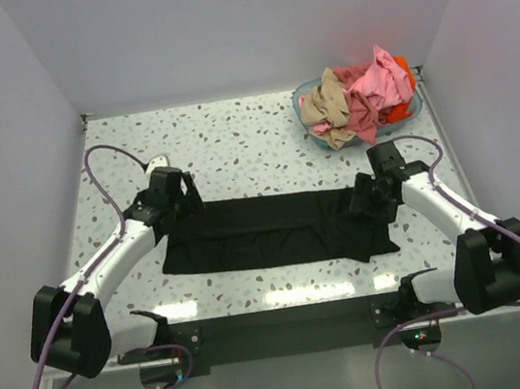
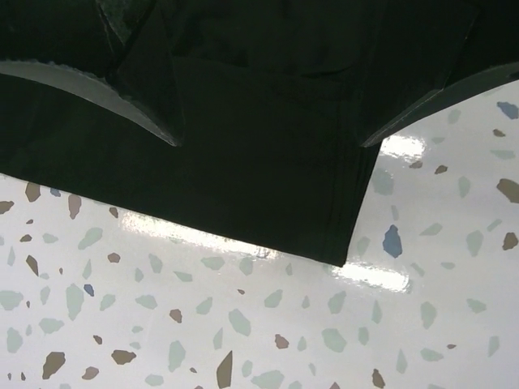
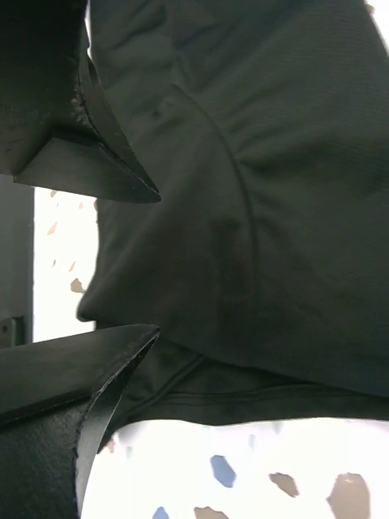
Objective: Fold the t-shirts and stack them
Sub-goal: Fold the tshirt
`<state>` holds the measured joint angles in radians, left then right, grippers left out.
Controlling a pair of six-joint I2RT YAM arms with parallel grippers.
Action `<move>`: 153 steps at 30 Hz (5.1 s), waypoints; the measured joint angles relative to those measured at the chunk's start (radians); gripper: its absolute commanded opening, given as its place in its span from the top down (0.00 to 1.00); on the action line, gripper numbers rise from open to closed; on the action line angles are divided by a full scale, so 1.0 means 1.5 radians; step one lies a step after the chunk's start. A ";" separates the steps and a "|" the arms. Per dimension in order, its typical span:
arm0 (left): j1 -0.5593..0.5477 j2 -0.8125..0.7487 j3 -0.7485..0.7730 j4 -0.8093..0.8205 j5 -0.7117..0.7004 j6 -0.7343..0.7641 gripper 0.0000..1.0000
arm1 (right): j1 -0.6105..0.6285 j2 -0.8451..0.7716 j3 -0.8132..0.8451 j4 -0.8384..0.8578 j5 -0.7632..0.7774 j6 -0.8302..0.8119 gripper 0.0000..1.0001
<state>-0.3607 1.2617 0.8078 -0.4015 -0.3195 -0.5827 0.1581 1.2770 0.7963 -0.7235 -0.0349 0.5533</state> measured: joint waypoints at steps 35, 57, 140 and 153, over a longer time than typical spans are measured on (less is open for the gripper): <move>-0.004 0.137 -0.092 0.194 0.061 0.002 0.01 | -0.100 0.150 0.030 0.115 0.046 -0.026 1.00; -0.009 0.150 -0.101 0.232 0.025 0.018 0.00 | -0.145 0.241 0.150 0.096 0.049 -0.078 0.90; -0.009 0.167 -0.092 0.239 0.010 0.031 0.00 | 0.398 0.055 0.045 0.011 0.148 -0.038 1.00; -0.009 0.165 -0.087 0.220 0.003 0.031 0.00 | 0.401 0.046 0.025 -0.036 0.174 -0.022 0.32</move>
<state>-0.3737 1.5085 0.6777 -0.0719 -0.3145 -0.5369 0.7589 1.3453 0.8333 -0.7769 0.2268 0.5209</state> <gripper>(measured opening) 0.997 0.608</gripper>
